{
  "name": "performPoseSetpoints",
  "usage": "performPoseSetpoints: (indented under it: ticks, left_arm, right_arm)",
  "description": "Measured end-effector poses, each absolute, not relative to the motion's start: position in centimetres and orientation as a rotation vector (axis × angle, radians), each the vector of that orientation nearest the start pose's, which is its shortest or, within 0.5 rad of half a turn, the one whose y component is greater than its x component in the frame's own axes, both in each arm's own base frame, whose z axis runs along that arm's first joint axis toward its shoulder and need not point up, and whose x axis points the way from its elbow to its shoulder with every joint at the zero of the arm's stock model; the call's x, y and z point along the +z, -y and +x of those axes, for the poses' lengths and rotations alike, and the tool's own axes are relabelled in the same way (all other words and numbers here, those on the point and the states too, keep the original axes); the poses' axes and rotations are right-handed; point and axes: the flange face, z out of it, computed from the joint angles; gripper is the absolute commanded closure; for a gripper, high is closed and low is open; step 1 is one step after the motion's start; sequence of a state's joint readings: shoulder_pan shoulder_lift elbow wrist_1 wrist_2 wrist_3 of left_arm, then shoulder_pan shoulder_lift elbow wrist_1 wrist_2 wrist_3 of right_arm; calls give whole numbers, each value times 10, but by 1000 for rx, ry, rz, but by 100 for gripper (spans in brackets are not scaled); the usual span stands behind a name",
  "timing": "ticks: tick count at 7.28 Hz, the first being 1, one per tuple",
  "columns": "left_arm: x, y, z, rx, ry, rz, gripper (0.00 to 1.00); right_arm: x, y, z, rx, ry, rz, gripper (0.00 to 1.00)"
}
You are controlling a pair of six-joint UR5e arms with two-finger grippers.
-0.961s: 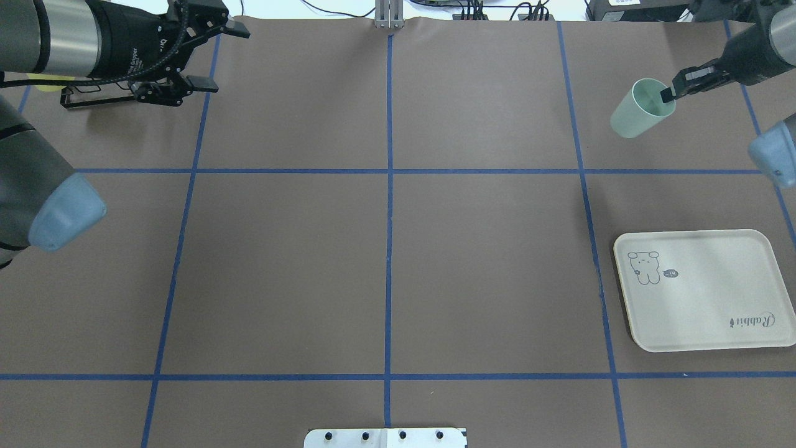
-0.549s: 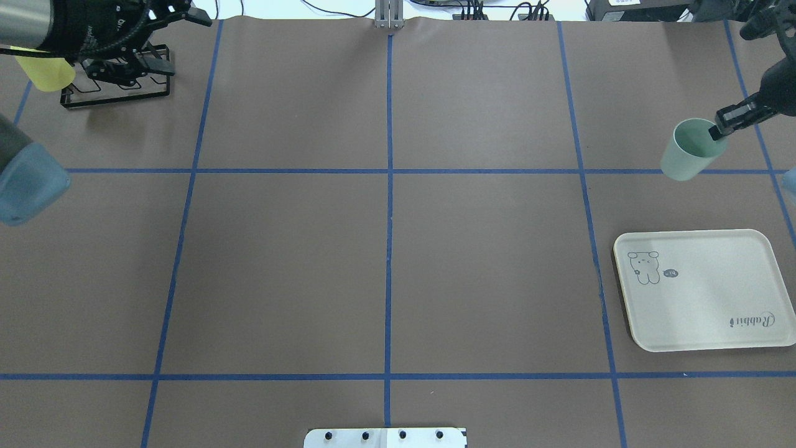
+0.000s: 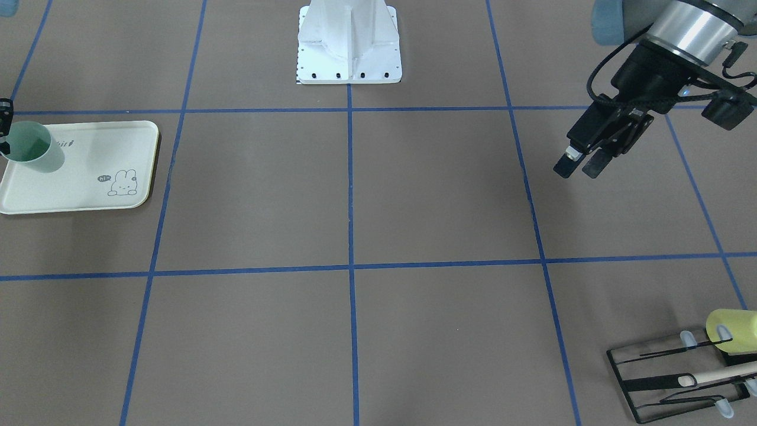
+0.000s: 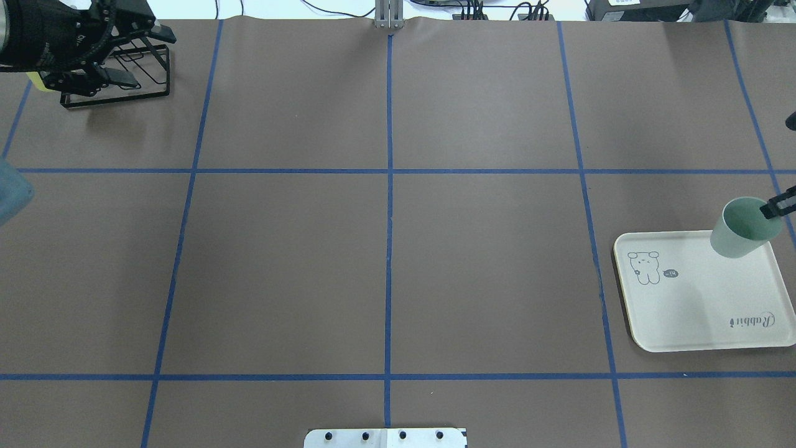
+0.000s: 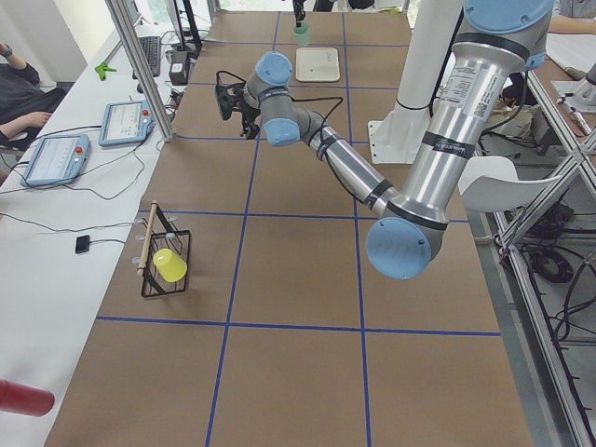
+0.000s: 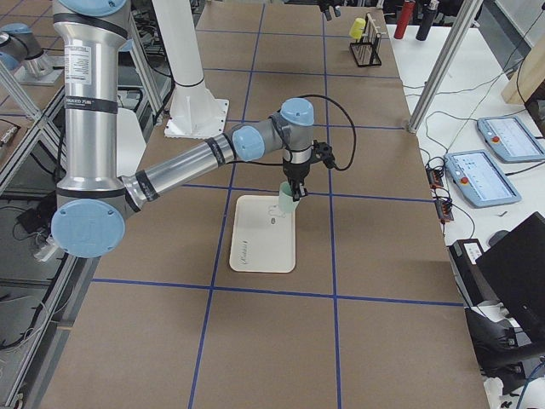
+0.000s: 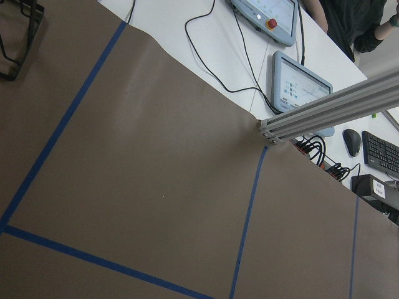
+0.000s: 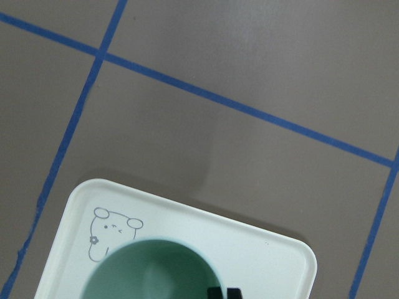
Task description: Left arm grabs green cup and hands to right arm on tray
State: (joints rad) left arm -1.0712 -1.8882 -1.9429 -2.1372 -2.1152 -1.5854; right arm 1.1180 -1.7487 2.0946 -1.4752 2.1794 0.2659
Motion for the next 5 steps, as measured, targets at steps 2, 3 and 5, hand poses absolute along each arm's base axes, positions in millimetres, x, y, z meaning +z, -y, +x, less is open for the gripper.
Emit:
performPoseSetpoints:
  ticks: [2,3,5]
  left_arm:
    - [255,518,187,-593,-1299,210,0]
    - [257,519,186,-595,-1296,209,0]
    - [261,520,181,-599,-1288,218,0]
  right_arm:
    - [510,379,-138,-301,773,214,100]
    - [529,369,-141,-302,790,238,100]
    - [555,357,-137,-303,783,266,100]
